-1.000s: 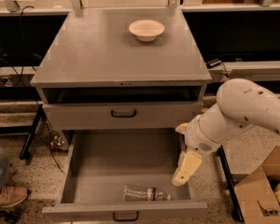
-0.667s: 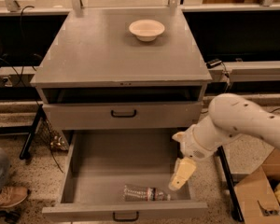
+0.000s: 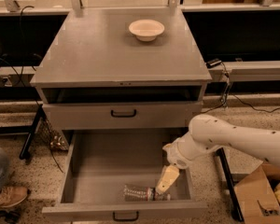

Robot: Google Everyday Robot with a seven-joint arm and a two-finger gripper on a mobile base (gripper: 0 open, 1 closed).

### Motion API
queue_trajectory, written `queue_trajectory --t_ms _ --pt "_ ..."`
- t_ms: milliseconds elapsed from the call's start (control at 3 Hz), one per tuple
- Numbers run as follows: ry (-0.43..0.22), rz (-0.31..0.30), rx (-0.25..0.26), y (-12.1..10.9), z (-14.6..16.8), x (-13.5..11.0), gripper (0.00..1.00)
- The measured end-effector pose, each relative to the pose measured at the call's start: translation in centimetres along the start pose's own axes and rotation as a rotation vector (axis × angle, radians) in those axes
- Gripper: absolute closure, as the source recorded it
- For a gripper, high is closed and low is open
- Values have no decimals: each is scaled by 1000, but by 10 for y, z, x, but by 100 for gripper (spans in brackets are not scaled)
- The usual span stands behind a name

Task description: Pick water bottle from middle drawer and place on counter

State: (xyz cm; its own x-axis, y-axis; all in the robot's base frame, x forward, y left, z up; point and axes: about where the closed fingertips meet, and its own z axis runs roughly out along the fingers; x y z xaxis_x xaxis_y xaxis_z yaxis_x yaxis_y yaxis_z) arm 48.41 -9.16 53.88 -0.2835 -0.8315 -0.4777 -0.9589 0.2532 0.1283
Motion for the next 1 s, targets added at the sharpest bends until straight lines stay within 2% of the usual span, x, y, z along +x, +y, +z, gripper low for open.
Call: queue_trajectory --t_ms 333,667,1000 --pt "-8 13 -58 -23 82 -8 0" --pt "7 19 -50 -25 91 -5 0" --pt "40 -13 -15 -36 106 -4 0"
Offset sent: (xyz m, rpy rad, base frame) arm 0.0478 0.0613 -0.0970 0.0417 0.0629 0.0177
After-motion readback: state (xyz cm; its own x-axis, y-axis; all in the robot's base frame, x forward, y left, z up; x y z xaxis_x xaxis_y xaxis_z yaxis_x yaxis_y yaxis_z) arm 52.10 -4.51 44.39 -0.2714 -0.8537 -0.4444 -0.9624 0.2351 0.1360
